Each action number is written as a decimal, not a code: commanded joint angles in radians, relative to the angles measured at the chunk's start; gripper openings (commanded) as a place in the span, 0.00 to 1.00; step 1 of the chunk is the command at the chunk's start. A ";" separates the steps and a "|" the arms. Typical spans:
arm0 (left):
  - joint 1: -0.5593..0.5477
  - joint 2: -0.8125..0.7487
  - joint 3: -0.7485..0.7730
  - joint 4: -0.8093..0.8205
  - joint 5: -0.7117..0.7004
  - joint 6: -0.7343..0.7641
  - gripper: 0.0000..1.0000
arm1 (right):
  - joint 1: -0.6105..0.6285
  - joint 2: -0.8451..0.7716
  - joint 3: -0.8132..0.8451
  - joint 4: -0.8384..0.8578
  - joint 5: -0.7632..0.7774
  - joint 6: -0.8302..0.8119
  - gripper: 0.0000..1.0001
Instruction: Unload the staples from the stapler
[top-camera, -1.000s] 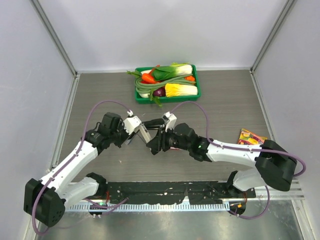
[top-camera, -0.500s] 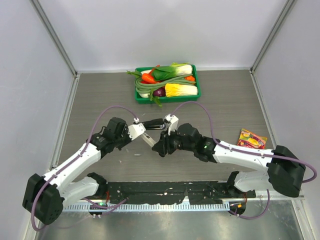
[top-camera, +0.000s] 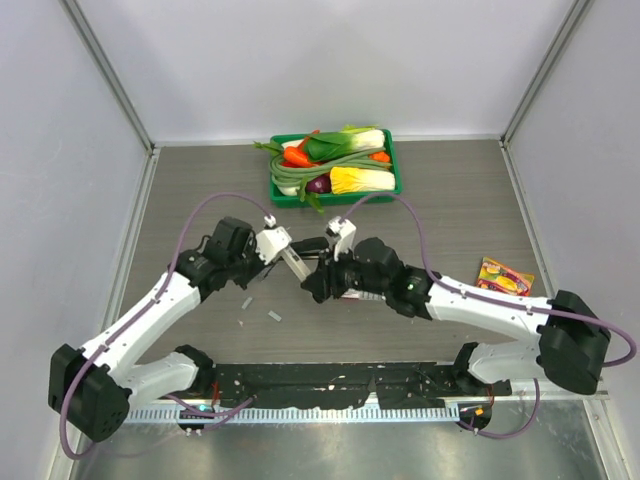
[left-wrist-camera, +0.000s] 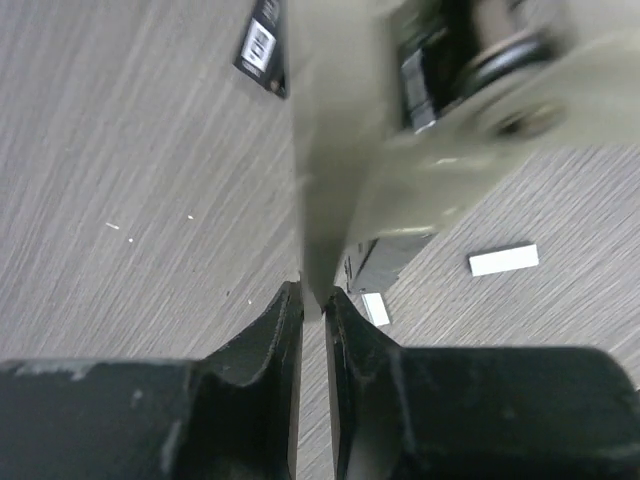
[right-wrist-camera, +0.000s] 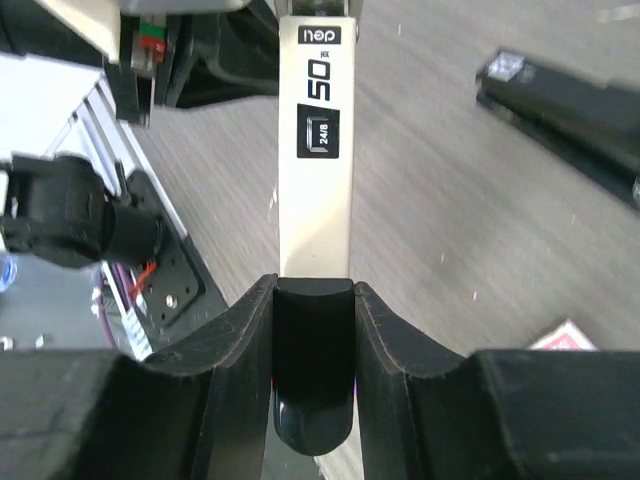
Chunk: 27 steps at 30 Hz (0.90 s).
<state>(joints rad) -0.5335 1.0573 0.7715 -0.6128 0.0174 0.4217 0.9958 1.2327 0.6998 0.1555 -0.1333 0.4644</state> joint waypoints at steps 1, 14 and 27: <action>0.018 -0.016 0.153 -0.073 0.076 -0.150 0.23 | -0.014 0.100 0.202 -0.006 0.024 -0.084 0.01; 0.185 -0.151 0.379 -0.320 0.137 -0.267 0.87 | -0.051 0.542 0.671 -0.129 0.078 -0.216 0.01; 0.421 -0.128 0.399 -0.260 0.193 -0.366 1.00 | 0.021 0.901 1.096 -0.286 0.126 -0.297 0.01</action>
<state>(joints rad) -0.1349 0.9043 1.1774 -0.9031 0.1844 0.1200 0.9718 2.1052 1.6363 -0.1410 -0.0448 0.2180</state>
